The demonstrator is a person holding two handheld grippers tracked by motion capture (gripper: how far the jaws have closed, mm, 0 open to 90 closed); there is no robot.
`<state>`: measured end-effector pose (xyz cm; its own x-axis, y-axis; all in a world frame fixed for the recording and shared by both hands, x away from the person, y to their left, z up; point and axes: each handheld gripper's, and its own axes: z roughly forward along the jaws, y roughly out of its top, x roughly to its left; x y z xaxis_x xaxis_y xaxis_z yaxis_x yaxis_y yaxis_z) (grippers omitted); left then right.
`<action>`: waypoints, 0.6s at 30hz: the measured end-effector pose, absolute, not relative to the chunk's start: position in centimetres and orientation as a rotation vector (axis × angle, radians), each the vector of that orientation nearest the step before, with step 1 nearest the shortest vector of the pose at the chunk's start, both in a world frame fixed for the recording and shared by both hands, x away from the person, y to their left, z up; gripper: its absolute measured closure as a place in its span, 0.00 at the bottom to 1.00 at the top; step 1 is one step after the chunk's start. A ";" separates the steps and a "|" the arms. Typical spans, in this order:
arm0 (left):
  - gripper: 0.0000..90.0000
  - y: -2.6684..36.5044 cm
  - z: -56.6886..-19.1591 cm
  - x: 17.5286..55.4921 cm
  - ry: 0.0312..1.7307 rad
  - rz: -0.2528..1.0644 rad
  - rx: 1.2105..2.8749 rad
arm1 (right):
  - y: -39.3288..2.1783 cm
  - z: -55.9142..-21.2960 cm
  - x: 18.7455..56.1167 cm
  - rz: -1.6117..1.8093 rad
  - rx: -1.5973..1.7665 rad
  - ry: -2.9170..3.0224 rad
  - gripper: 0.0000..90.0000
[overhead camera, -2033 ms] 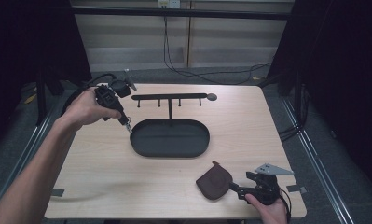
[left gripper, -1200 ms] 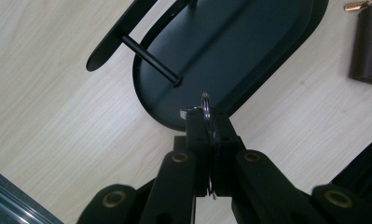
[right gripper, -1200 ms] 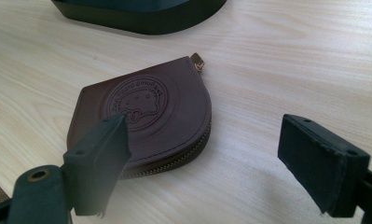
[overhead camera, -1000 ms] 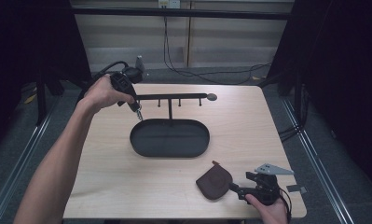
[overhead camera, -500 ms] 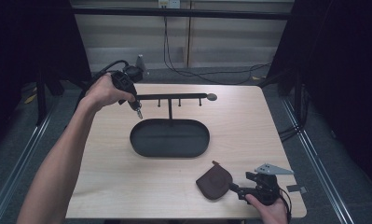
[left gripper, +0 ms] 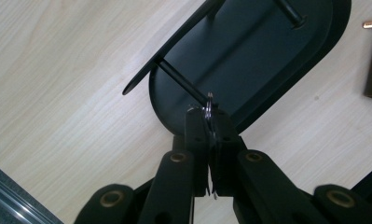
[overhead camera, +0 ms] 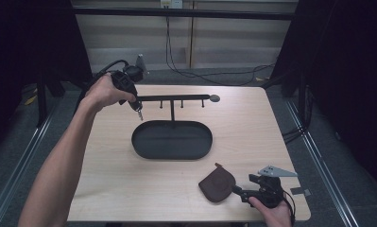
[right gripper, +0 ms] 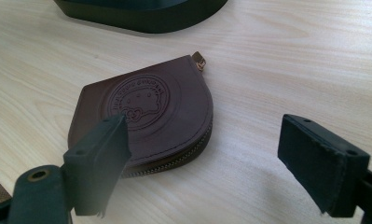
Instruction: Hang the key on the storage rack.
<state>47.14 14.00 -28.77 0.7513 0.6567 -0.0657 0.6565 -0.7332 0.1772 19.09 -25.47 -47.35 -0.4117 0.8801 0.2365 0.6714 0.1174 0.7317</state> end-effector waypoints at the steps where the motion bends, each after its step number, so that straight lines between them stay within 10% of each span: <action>1: 0.97 14.0 -28.8 47.2 1.049 0.010 2.758 | -25.5 -47.4 19.1 1.177 1.532 2.140 0.18; 18: 0.93 15.2 -29.5 47.0 1.094 0.017 2.725 | -25.4 -47.4 19.1 1.172 1.533 2.141 0.18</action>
